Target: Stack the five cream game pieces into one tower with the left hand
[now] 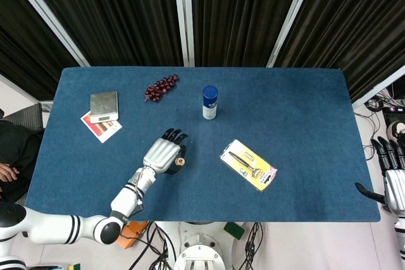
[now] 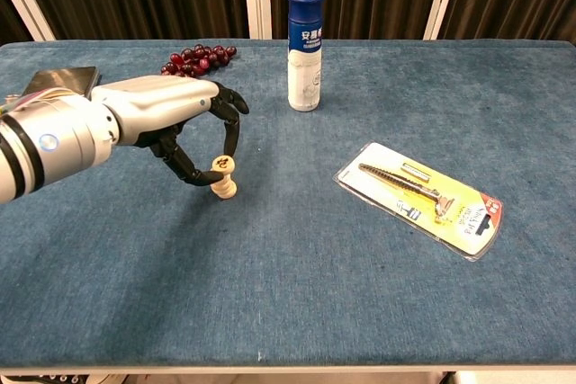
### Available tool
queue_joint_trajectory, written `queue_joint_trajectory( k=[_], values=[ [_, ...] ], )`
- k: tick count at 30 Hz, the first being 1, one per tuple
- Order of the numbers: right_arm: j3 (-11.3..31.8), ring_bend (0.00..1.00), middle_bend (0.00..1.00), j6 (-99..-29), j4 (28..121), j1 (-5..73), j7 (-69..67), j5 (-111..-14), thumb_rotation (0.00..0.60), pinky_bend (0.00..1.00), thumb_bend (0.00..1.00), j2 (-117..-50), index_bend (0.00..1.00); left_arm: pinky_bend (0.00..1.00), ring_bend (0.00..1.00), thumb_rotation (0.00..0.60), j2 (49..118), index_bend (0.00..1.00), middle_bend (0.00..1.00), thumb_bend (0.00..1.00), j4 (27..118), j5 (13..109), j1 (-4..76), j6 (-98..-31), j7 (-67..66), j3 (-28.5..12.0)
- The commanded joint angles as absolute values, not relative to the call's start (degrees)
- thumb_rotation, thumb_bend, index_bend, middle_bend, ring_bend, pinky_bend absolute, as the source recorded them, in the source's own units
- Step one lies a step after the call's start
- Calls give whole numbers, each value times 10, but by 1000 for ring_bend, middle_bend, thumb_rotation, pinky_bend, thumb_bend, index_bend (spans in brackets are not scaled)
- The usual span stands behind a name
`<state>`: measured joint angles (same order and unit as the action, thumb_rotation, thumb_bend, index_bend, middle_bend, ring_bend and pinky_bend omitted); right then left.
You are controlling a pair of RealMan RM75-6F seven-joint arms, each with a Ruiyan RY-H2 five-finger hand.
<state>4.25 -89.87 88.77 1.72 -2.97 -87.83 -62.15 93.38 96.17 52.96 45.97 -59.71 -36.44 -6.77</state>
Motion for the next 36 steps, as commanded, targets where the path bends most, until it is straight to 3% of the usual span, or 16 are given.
queue_joint_trajectory(
  k=[1, 36],
  values=[
    [43, 0, 99, -899, 887, 17, -30, -878, 600, 60, 174, -622, 0, 0, 0, 600, 936, 523, 114, 339, 960, 523, 462, -601, -371, -68],
    [44, 0, 99, -895, 886, 20, -30, -879, 600, 60, 175, -623, 0, 0, 0, 600, 932, 462, 113, 306, 957, 507, 466, -603, -370, -61]
  ],
)
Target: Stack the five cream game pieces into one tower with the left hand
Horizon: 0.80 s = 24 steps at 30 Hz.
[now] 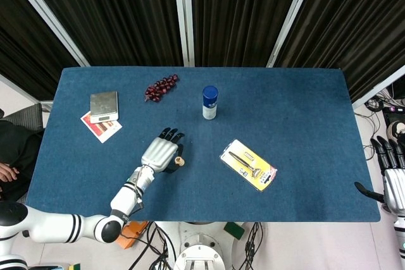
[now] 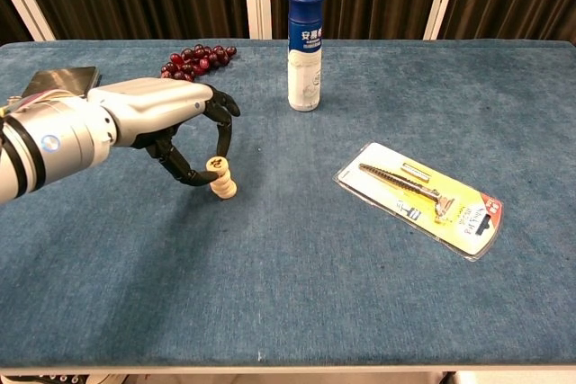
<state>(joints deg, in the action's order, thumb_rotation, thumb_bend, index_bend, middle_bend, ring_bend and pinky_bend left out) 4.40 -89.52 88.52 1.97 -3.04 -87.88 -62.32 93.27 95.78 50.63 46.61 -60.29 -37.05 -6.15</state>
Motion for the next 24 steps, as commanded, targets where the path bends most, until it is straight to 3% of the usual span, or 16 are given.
queue_joint_trajectory(
  k=[1, 16, 24],
  values=[
    [44, 0, 99, -895, 886, 20, -30, -879, 600, 60, 175, -623, 0, 0, 0, 600, 932, 459, 113, 306, 957, 507, 466, -603, -370, -61],
    [43, 0, 99, -901, 890, 17, -26, -880, 600, 60, 174, -621, 0, 0, 0, 600, 921, 448, 113, 294, 967, 518, 461, -603, -359, -55],
    [43, 0, 99, -904, 890, 14, -28, -881, 600, 60, 174, -618, 0, 0, 0, 600, 889, 352, 101, 290, 994, 546, 436, -641, -323, -64]
  ],
)
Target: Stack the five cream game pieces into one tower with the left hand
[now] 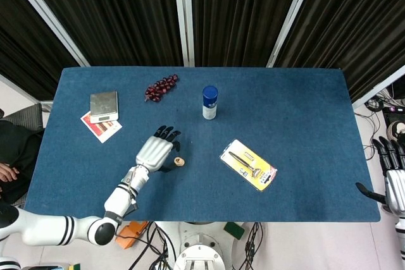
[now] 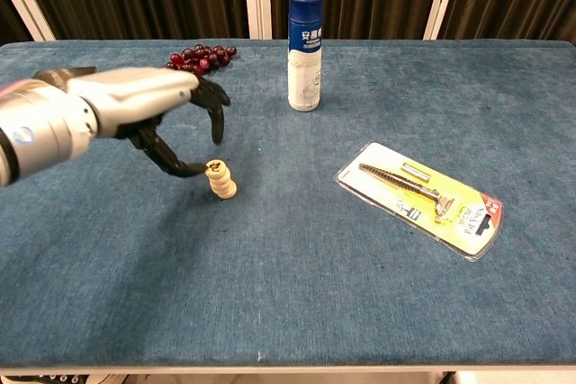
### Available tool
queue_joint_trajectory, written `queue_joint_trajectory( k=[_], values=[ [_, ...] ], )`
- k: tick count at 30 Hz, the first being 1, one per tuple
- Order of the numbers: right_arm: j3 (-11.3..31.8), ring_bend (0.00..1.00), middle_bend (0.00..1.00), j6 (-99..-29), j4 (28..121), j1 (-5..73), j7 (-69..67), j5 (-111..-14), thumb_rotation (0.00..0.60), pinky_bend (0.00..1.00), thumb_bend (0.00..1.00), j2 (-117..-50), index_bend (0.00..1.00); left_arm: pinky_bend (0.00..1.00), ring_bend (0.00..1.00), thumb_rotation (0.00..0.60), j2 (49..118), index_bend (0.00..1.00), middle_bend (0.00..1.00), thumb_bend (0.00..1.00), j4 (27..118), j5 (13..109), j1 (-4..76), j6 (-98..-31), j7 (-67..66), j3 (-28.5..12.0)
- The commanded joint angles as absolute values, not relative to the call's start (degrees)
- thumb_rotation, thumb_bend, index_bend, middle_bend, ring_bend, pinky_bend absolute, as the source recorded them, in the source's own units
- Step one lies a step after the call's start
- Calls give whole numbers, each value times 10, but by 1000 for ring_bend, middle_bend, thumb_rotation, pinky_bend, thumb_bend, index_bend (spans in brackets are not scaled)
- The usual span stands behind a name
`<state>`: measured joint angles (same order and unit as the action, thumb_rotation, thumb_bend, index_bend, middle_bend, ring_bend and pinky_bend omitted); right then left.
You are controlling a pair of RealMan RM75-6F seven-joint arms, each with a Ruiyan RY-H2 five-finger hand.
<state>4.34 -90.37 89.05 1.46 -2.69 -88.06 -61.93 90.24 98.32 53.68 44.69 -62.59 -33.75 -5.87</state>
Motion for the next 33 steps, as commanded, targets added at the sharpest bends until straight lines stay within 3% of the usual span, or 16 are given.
queue_joint_trajectory(
  k=[1, 13, 22, 33],
  values=[
    [42, 0, 98, -904, 890, 13, -30, -881, 600, 60, 175, -617, 0, 0, 0, 600, 879, 341, 101, 289, 1000, 553, 427, -655, -312, -67],
    [36, 0, 99, -885, 872, 15, -98, -882, 600, 60, 174, -588, 0, 0, 0, 600, 760, 196, 101, 178, 980, 644, 284, -795, -165, -34],
    [25, 0, 98, -907, 879, 10, -100, -916, 600, 60, 174, -584, 0, 0, 0, 600, 686, 193, 101, 175, 947, 735, 160, -888, -42, 31],
    [13, 0, 98, -921, 895, 3, -71, -939, 600, 60, 174, -596, 0, 0, 0, 600, 662, 193, 101, 173, 919, 810, 51, -965, 1, 82]
  ],
)
